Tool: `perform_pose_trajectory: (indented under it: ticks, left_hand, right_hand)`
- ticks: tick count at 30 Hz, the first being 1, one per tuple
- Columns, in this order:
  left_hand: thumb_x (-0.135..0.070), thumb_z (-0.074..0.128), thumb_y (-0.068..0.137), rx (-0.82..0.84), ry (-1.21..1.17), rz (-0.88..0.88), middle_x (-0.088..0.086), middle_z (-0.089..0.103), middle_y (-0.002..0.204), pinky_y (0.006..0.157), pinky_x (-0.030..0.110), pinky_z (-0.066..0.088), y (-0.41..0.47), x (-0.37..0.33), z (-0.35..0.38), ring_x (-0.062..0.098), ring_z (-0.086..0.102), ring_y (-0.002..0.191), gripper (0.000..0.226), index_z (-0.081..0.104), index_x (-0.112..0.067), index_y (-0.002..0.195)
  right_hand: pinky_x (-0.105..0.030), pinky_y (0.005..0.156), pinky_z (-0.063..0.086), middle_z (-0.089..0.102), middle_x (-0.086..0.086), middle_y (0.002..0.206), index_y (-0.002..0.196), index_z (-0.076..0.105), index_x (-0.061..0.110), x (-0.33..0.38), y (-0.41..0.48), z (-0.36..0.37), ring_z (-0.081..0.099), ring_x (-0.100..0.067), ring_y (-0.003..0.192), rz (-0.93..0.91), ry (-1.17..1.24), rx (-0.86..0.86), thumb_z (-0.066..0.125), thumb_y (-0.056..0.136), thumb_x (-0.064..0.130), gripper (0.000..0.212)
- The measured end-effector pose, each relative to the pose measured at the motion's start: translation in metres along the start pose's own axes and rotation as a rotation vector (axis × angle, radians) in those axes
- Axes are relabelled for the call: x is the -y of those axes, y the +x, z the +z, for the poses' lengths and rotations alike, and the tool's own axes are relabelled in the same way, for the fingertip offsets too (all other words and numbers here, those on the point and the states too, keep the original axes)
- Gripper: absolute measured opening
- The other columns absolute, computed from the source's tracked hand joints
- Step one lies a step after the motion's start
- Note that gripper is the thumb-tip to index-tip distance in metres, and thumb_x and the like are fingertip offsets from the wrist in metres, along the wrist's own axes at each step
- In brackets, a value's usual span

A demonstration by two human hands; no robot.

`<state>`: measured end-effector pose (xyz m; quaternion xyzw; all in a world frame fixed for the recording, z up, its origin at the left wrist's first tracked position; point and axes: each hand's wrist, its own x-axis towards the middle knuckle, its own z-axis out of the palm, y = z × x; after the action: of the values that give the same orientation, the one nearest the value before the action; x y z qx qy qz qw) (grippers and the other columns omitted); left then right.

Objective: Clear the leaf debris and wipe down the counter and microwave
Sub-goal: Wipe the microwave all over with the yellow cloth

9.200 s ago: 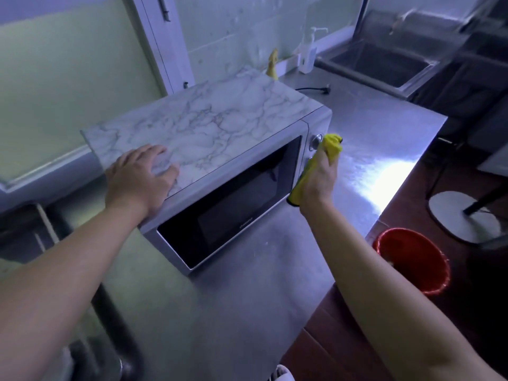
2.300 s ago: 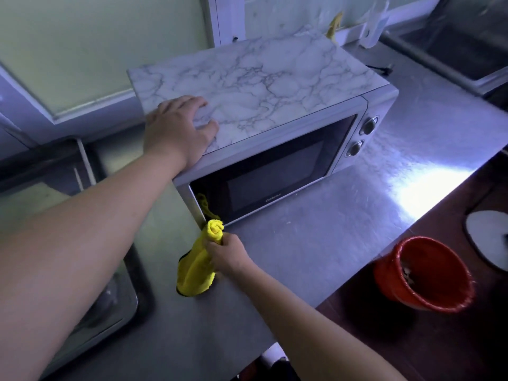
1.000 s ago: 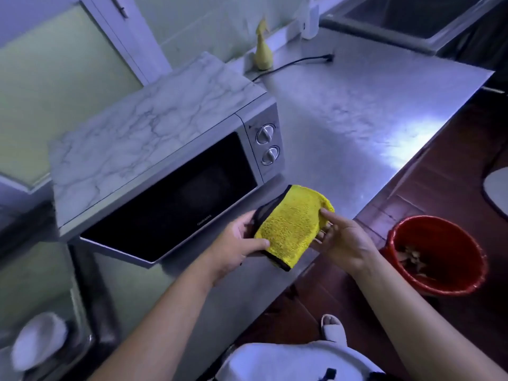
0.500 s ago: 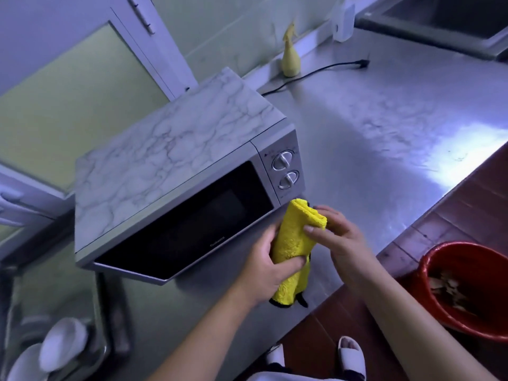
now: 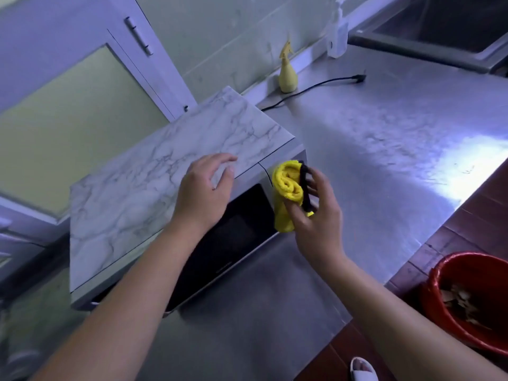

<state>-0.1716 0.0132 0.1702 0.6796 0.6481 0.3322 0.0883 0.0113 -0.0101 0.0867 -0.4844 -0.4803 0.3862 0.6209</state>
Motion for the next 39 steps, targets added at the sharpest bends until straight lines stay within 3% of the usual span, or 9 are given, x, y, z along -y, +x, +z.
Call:
perform_pose_trajectory:
  ticks: [4, 9, 16, 20, 25, 29, 31, 35, 39]
  left_hand:
    - [-0.030, 0.046, 0.102, 0.180, 0.339, -0.140, 0.006, 0.040, 0.155, 0.121, 0.036, 0.018, 0.036, 0.019, 0.022, 0.024, 0.029, 0.145, 0.044, 0.047, -0.026, 0.146]
    - [-0.040, 0.034, 0.102, 0.130, 0.482, -0.100, 0.001, 0.034, 0.158, 0.118, 0.043, 0.017, 0.033, 0.026, 0.033, 0.022, 0.026, 0.145, 0.046, 0.039, -0.038, 0.147]
    - [-0.038, 0.033, 0.101, 0.123, 0.520, -0.082, 0.001, 0.036, 0.156, 0.115, 0.047, 0.021, 0.032, 0.024, 0.033, 0.024, 0.028, 0.143, 0.045, 0.038, -0.039, 0.146]
    - [-0.037, 0.035, 0.101, 0.106, 0.518, -0.077, 0.003, 0.038, 0.155, 0.114, 0.048, 0.023, 0.032, 0.025, 0.033, 0.026, 0.030, 0.142, 0.044, 0.040, -0.037, 0.145]
    - [-0.036, 0.035, 0.101, 0.101, 0.519, -0.078, 0.004, 0.038, 0.156, 0.115, 0.048, 0.023, 0.032, 0.026, 0.034, 0.027, 0.031, 0.142, 0.045, 0.040, -0.036, 0.146]
    - [-0.038, 0.034, 0.101, 0.110, 0.517, -0.075, 0.004, 0.037, 0.156, 0.115, 0.049, 0.022, 0.033, 0.026, 0.035, 0.027, 0.030, 0.143, 0.046, 0.040, -0.036, 0.146]
    - [-0.039, 0.034, 0.101, 0.110, 0.511, -0.082, 0.004, 0.037, 0.156, 0.115, 0.049, 0.022, 0.033, 0.027, 0.034, 0.026, 0.030, 0.143, 0.046, 0.040, -0.036, 0.146]
    - [-0.038, 0.035, 0.101, 0.107, 0.507, -0.091, 0.003, 0.038, 0.155, 0.115, 0.049, 0.021, 0.033, 0.026, 0.034, 0.026, 0.030, 0.142, 0.045, 0.041, -0.037, 0.145]
    - [-0.038, 0.036, 0.100, 0.102, 0.502, -0.094, 0.003, 0.039, 0.154, 0.114, 0.048, 0.022, 0.033, 0.025, 0.034, 0.027, 0.031, 0.141, 0.045, 0.041, -0.037, 0.145]
  right_hand:
    - [-0.045, 0.095, 0.051, 0.060, -0.015, 0.125, 0.124, 0.069, 0.011, -0.012, 0.009, 0.036, 0.059, -0.032, 0.115, -0.365, -0.262, -0.154, 0.063, 0.075, -0.017, 0.057]
    - [-0.049, 0.099, 0.049, 0.062, -0.016, 0.122, 0.109, 0.076, 0.003, -0.059, -0.006, 0.053, 0.060, -0.039, 0.111, -0.510, -0.387, -0.262, 0.061, 0.081, -0.017, 0.037]
    - [-0.051, 0.092, 0.055, 0.066, -0.024, 0.112, 0.107, 0.076, 0.001, -0.111, -0.040, 0.058, 0.065, -0.040, 0.107, -0.249, -0.384, -0.272, 0.073, 0.068, -0.027, 0.048]
    - [-0.047, 0.090, 0.055, 0.067, -0.019, 0.114, 0.108, 0.077, 0.006, -0.133, -0.048, 0.053, 0.066, -0.037, 0.106, 0.029, -0.384, -0.257, 0.072, 0.074, -0.017, 0.042]
    - [-0.009, 0.082, 0.044, 0.064, 0.003, 0.102, 0.112, 0.075, 0.015, -0.154, -0.045, 0.047, 0.059, 0.000, 0.089, 0.424, -0.150, -0.264, 0.069, 0.082, -0.003, 0.035]
    - [-0.029, 0.060, 0.050, 0.060, 0.001, 0.072, 0.111, 0.070, 0.014, -0.168, -0.018, 0.030, 0.055, -0.019, 0.059, 0.914, 0.056, -0.243, 0.073, 0.084, 0.011, 0.027]
    - [-0.026, 0.047, 0.044, 0.056, -0.001, 0.069, 0.110, 0.067, 0.012, -0.166, -0.011, 0.022, 0.049, -0.018, 0.050, 0.945, 0.072, -0.173, 0.072, 0.085, 0.008, 0.026]
    - [-0.032, 0.061, 0.046, 0.065, -0.004, 0.087, 0.095, 0.071, 0.025, -0.147, -0.023, -0.001, 0.058, -0.022, 0.068, 0.871, 0.062, -0.188, 0.068, 0.081, 0.006, 0.024]
    - [-0.024, 0.071, 0.053, 0.069, 0.000, 0.104, 0.094, 0.069, 0.034, -0.108, -0.042, -0.017, 0.067, -0.010, 0.086, 0.695, 0.028, -0.177, 0.066, 0.085, 0.000, 0.035]
